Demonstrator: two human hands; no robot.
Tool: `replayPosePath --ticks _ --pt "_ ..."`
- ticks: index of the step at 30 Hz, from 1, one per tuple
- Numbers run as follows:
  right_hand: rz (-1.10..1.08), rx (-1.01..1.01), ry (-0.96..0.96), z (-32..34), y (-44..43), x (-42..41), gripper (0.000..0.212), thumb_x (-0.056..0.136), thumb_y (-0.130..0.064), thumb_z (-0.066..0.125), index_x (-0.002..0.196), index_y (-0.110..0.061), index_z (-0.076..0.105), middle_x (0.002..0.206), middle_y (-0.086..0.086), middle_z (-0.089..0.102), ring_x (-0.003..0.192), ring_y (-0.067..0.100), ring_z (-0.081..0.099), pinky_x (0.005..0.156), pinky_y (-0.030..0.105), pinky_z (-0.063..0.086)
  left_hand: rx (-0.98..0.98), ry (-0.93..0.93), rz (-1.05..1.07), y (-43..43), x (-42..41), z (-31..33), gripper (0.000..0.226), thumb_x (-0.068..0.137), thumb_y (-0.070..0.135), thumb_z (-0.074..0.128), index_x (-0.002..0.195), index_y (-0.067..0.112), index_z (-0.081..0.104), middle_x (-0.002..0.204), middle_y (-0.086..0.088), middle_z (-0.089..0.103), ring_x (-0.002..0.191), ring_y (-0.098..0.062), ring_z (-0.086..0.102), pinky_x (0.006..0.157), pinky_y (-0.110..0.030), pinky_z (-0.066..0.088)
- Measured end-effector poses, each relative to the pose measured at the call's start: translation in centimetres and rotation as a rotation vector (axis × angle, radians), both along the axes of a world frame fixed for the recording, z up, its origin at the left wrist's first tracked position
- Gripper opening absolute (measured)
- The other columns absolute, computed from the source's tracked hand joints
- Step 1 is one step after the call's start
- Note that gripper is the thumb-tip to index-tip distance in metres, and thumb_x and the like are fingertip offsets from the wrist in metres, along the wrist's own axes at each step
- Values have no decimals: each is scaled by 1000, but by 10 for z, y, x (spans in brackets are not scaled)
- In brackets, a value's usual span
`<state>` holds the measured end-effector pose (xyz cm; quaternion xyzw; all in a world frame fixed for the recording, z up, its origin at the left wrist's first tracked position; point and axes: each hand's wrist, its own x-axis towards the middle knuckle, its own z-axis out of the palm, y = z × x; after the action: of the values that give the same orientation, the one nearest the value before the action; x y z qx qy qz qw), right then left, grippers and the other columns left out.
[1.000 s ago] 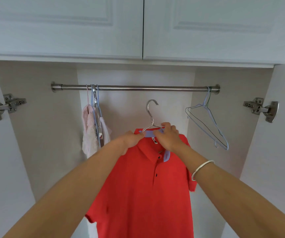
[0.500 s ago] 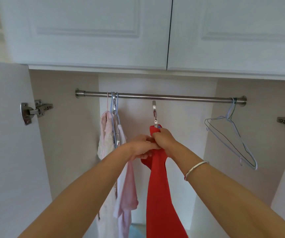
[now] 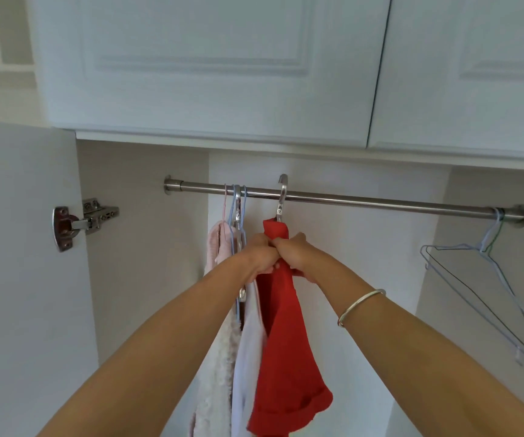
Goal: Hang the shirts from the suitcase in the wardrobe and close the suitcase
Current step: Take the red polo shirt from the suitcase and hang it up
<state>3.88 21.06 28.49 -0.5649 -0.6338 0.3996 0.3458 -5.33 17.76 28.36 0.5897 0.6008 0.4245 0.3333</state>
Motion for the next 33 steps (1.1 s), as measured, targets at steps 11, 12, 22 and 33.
replayPosePath --ticks 11,12,22,33 --pt "32 39 162 -13 34 -43 33 93 -12 44 122 -11 60 100 18 66 65 18 57 60 28 48 -22 -101 27 40 -36 -11 27 89 -9 44 73 7 59 63 -7 57 47 -5 55 40 -11 45" --pt "52 17 159 -15 37 -45 34 93 -12 44 124 -11 59 106 19 67 71 22 60 65 30 52 -42 -105 17 42 -40 -12 25 89 -8 45 75 7 60 65 -7 58 51 -8 56 41 -11 47" --pt "193 -66 86 -30 47 -65 55 94 -14 40 149 -21 33 136 12 55 114 27 60 95 39 52 -64 157 105 48 -64 -15 21 81 1 69 101 -4 68 91 -19 72 67 -26 71 68 -34 62" --pt "127 222 -116 -55 18 -78 11 91 -29 48 83 -26 55 85 -5 54 91 21 54 80 32 40 -49 286 284 22 -96 -38 33 85 35 65 67 9 57 67 -7 61 57 -22 61 68 -33 59"
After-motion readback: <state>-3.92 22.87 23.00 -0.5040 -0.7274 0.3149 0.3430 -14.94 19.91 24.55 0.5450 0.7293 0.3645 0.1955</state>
